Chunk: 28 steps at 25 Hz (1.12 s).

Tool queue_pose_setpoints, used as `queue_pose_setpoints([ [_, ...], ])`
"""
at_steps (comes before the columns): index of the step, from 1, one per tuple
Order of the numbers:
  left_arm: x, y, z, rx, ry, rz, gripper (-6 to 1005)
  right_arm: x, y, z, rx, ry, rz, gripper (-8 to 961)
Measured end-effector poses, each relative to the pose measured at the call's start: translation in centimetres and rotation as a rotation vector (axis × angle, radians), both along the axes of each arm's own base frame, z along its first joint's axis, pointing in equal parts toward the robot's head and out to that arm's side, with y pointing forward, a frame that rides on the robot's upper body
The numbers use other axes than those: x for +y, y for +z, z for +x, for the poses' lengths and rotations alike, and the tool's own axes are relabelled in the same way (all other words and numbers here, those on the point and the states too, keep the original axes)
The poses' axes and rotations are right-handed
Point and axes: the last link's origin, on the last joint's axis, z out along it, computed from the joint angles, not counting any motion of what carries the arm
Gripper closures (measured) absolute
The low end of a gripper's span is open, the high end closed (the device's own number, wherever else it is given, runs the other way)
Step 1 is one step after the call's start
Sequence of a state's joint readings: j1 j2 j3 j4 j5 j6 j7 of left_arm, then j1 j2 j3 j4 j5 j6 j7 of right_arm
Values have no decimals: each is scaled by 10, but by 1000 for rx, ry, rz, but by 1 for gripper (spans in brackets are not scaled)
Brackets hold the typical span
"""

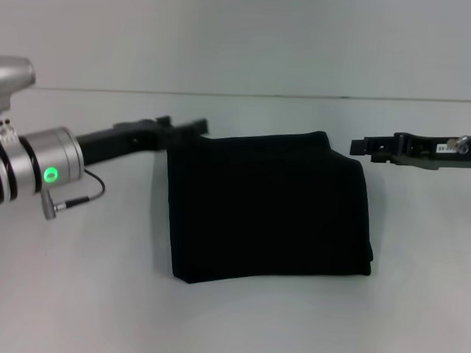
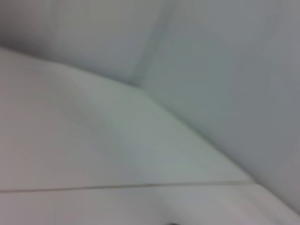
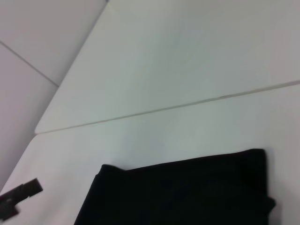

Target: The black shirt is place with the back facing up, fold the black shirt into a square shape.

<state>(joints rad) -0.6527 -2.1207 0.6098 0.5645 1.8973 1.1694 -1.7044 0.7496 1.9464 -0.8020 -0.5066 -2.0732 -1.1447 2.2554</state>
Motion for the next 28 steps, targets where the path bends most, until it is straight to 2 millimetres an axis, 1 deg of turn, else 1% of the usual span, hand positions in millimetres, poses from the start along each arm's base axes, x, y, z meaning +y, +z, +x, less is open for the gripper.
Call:
queue_pose_setpoints([
  [3, 17, 2, -9, 20, 151, 36, 51, 1, 6, 3, 0, -23, 5, 435],
  [8, 31, -6, -17, 117, 266, 55, 51, -1, 10, 9, 0, -40, 10, 343],
  [12, 37, -18, -17, 188, 298, 46, 51, -1, 8, 10, 1, -45, 9, 341],
  [15, 41, -25, -13, 212, 301, 41, 50, 0, 3, 6, 5, -38, 4, 345],
  [19, 42, -43, -7, 272, 297, 28, 50, 1, -2, 2, -2, -26, -1, 351],
  [22, 43, -45, -5, 274, 296, 27, 50, 1, -3, 1, -5, -24, -1, 351],
  [23, 43, -47, -1, 270, 289, 22, 50, 1, -3, 1, -6, -24, -1, 351],
  [28, 42, -52, 3, 265, 280, 6, 52, 0, -8, 6, -19, -38, -5, 351],
])
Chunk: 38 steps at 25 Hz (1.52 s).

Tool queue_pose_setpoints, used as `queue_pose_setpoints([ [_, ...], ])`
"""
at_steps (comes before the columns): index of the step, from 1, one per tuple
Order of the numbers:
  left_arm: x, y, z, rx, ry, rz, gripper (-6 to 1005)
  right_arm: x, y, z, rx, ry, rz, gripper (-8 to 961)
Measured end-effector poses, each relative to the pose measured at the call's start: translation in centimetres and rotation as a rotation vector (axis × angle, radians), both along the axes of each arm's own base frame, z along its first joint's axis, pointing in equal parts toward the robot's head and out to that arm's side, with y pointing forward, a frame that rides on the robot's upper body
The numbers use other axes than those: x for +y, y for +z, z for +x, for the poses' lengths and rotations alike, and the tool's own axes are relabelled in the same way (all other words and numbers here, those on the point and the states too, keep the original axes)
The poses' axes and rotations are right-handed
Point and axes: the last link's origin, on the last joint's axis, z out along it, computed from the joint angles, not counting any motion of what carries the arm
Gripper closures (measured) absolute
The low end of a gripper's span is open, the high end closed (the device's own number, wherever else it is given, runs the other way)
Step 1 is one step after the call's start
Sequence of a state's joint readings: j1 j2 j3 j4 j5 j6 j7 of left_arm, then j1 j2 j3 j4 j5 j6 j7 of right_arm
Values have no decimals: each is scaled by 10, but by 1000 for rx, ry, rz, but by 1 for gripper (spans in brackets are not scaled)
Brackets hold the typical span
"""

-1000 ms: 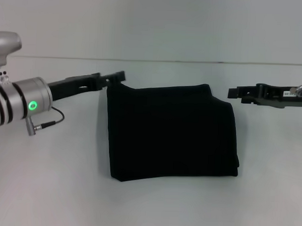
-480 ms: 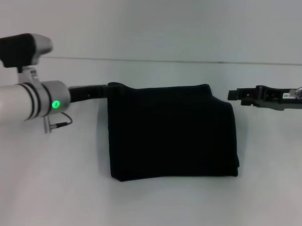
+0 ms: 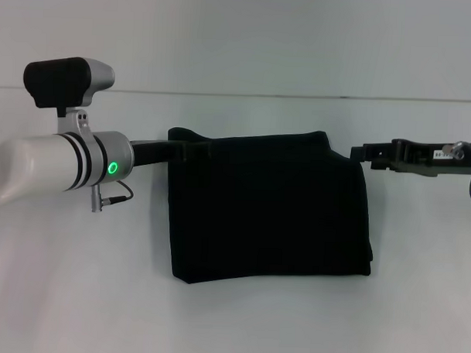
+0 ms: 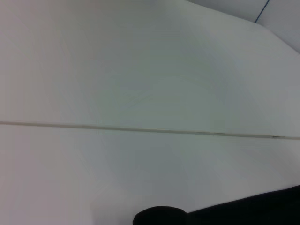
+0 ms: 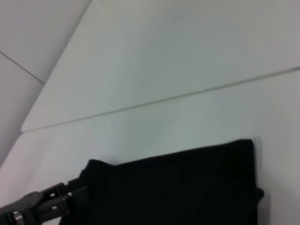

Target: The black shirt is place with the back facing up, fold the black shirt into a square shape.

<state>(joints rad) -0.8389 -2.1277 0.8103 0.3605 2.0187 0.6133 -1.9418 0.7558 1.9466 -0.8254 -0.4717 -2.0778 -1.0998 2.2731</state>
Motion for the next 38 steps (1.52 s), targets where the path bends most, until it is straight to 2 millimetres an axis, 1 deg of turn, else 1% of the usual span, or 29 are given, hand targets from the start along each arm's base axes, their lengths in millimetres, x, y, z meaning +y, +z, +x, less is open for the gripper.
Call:
queue_pose_setpoints([
  [5, -1, -2, 1, 8, -10, -1, 50, -1, -10, 0, -16, -4, -15, 351],
  [10, -1, -3, 2, 33, -43, 11, 146, -3, -19, -4, -9, -1, -28, 351],
  [13, -1, -3, 2, 35, -45, 13, 364, -3, -25, -5, -6, -14, -31, 351],
  [16, 0, -2, 2, 36, -45, 18, 431, -3, -35, -6, 2, -33, -32, 351],
  [20, 1, 0, 2, 39, -43, 27, 521, 0, -50, -16, 7, -39, -13, 351],
  [24, 1, 0, 2, 42, -46, 27, 611, 4, -55, -21, 13, -46, 17, 351],
  [30, 1, 0, 2, 45, -48, 28, 849, 13, -63, -29, 51, -56, 113, 350],
  [35, 2, 2, 1, 46, -47, 32, 961, 16, -67, -36, 80, -18, 168, 350],
  [38, 3, 4, 1, 48, -47, 35, 961, 18, -65, -35, 74, -22, 189, 350],
])
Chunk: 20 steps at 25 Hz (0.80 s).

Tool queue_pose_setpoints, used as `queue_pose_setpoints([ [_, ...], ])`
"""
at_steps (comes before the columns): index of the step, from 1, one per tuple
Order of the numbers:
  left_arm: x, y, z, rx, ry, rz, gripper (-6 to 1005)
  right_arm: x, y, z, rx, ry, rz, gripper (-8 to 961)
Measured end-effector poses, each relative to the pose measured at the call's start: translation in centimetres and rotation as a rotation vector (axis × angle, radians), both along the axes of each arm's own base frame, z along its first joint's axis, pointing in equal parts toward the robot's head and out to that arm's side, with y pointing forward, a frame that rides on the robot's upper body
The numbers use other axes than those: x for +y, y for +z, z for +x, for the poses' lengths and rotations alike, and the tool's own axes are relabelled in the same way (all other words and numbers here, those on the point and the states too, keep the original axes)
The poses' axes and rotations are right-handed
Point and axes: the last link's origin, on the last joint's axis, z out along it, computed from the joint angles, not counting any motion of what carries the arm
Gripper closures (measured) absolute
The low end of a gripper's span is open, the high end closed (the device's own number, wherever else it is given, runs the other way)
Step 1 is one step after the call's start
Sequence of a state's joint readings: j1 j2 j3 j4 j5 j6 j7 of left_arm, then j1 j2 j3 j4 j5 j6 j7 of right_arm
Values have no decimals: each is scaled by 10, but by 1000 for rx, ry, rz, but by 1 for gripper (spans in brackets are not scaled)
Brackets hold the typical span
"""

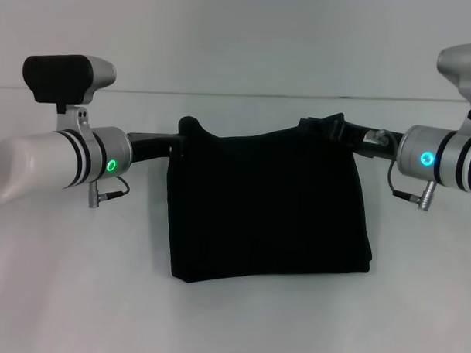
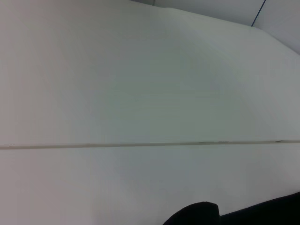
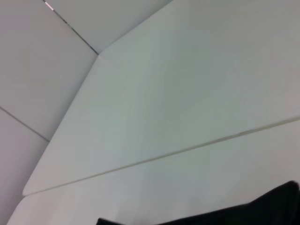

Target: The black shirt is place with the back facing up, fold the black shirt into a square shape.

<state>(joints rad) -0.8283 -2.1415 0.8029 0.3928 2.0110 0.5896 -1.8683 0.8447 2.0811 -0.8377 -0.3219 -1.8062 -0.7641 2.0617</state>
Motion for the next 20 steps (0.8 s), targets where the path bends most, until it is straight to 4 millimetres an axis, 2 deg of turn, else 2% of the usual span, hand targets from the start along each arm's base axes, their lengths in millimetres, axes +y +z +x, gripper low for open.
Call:
queue_pose_setpoints([
  [5, 0, 1, -1, 0, 2, 2, 961, 1, 7, 9, -13, -34, -12, 350],
  [12, -3, 0, -5, 0, 12, 2, 962, -1, 24, 33, -86, -83, -20, 350],
  [20, -3, 0, -6, 1, 15, 2, 962, -9, 39, 39, -21, -77, -80, 350],
])
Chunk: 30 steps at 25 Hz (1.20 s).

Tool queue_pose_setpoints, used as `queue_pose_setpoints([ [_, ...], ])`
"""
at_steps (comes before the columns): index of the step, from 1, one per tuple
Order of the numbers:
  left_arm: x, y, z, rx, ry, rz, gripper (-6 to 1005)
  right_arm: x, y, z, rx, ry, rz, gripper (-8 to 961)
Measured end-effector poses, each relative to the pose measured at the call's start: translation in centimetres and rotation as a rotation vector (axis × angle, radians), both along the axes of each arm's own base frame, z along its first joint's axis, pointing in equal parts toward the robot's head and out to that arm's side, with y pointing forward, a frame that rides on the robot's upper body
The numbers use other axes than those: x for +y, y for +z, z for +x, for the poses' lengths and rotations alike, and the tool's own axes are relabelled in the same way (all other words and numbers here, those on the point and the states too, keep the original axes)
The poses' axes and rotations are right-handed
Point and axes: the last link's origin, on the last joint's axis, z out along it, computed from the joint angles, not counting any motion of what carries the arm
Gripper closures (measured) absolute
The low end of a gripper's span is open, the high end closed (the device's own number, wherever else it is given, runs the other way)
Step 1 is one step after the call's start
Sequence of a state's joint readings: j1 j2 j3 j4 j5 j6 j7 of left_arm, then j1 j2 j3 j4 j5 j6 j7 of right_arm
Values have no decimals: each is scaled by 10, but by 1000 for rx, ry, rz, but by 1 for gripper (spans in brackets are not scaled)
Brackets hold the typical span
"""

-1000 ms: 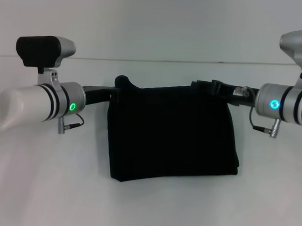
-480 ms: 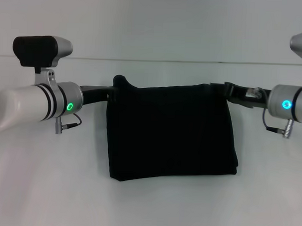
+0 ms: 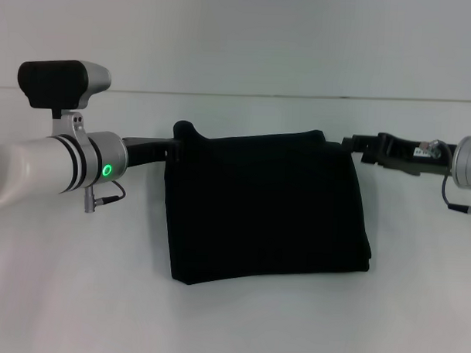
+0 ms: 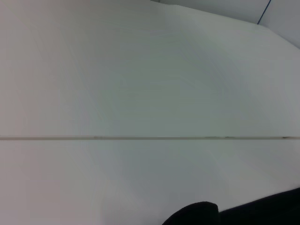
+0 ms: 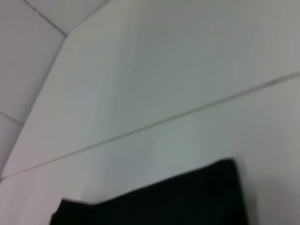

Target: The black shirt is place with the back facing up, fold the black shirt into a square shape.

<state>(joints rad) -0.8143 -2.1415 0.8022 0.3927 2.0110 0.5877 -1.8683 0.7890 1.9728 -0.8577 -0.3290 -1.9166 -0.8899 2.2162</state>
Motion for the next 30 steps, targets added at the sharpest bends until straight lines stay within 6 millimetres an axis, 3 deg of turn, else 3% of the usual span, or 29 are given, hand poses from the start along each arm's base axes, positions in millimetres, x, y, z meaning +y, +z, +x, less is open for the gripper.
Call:
queue_pose_setpoints([
  [10, 1, -1, 4, -2, -7, -1, 961, -11, -23, -14, 35, 6, -105, 351],
  [30, 4, 4, 6, -15, -9, 21, 962, 3, -61, -55, 11, 43, -51, 354],
])
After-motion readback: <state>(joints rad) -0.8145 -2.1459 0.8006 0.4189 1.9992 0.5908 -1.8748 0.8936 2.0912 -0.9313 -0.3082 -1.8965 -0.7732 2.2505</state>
